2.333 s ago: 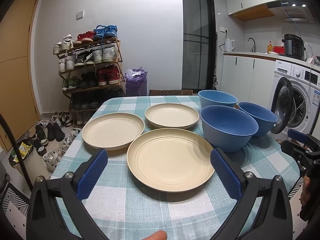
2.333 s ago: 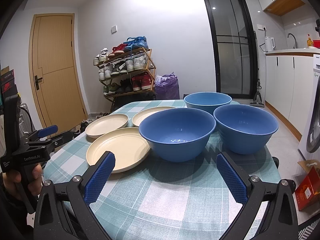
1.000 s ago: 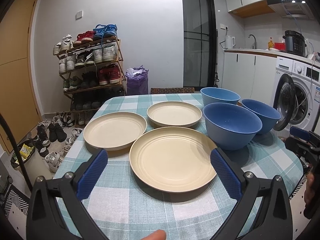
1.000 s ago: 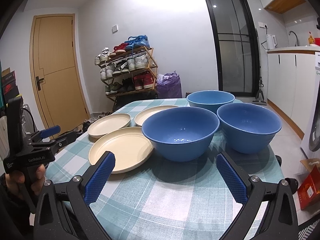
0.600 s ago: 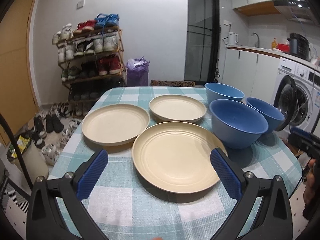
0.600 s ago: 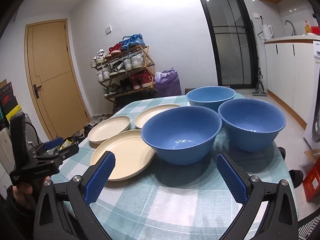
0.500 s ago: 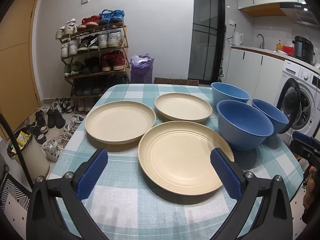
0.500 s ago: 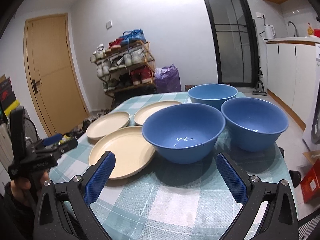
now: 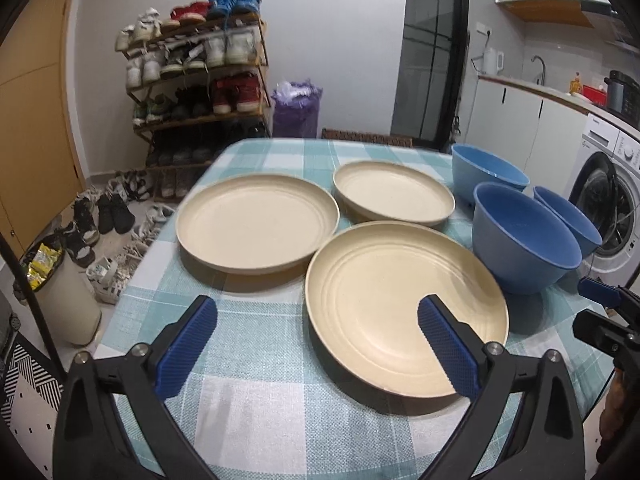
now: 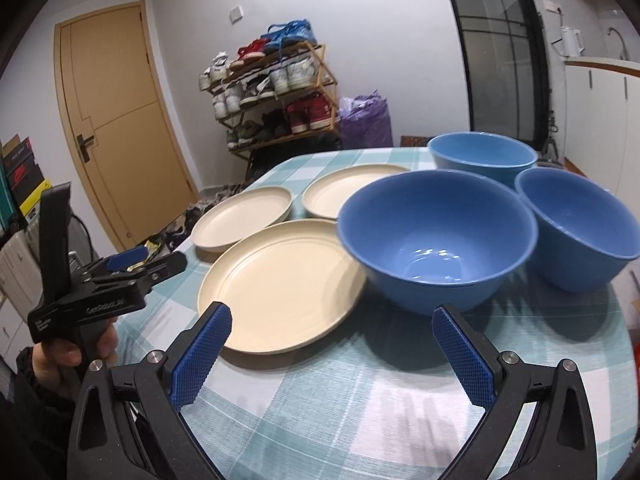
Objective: Organize plates and bowls
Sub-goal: 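Move both tools forward to the rim of the large cream plate, then close the left tool on the plate rim while the right tool also closes on it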
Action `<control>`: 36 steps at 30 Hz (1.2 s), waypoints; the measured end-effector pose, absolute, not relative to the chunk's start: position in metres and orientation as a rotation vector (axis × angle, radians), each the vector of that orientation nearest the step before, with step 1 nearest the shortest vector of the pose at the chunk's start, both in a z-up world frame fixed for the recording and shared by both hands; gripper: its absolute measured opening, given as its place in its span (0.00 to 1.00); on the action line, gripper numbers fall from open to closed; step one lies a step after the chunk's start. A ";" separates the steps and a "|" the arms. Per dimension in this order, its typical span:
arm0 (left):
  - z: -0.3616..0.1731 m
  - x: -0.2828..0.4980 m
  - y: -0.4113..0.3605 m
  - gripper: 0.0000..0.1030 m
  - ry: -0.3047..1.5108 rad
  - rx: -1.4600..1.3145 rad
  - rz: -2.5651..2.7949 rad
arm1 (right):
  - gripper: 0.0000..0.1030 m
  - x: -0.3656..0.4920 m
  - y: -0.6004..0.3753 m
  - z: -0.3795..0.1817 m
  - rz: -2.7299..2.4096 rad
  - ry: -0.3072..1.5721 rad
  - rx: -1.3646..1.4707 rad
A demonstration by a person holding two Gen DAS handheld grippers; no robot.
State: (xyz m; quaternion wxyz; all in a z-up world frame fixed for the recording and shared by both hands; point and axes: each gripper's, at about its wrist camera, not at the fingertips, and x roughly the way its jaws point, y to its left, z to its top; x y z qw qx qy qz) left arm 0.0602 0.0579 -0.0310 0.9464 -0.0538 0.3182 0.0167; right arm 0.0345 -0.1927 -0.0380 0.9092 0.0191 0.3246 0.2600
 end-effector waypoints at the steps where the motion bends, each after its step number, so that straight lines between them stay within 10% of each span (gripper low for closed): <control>1: -0.032 0.063 0.058 0.94 0.656 -0.106 0.032 | 1.00 0.036 -0.191 -0.040 0.540 0.680 0.042; 22: -0.060 0.093 0.062 0.84 0.774 -0.073 0.003 | 0.95 0.074 -0.145 -0.074 0.556 0.851 0.042; 36: -0.072 0.107 0.068 0.31 0.852 -0.096 -0.045 | 0.56 0.100 -0.132 -0.093 0.507 0.944 0.028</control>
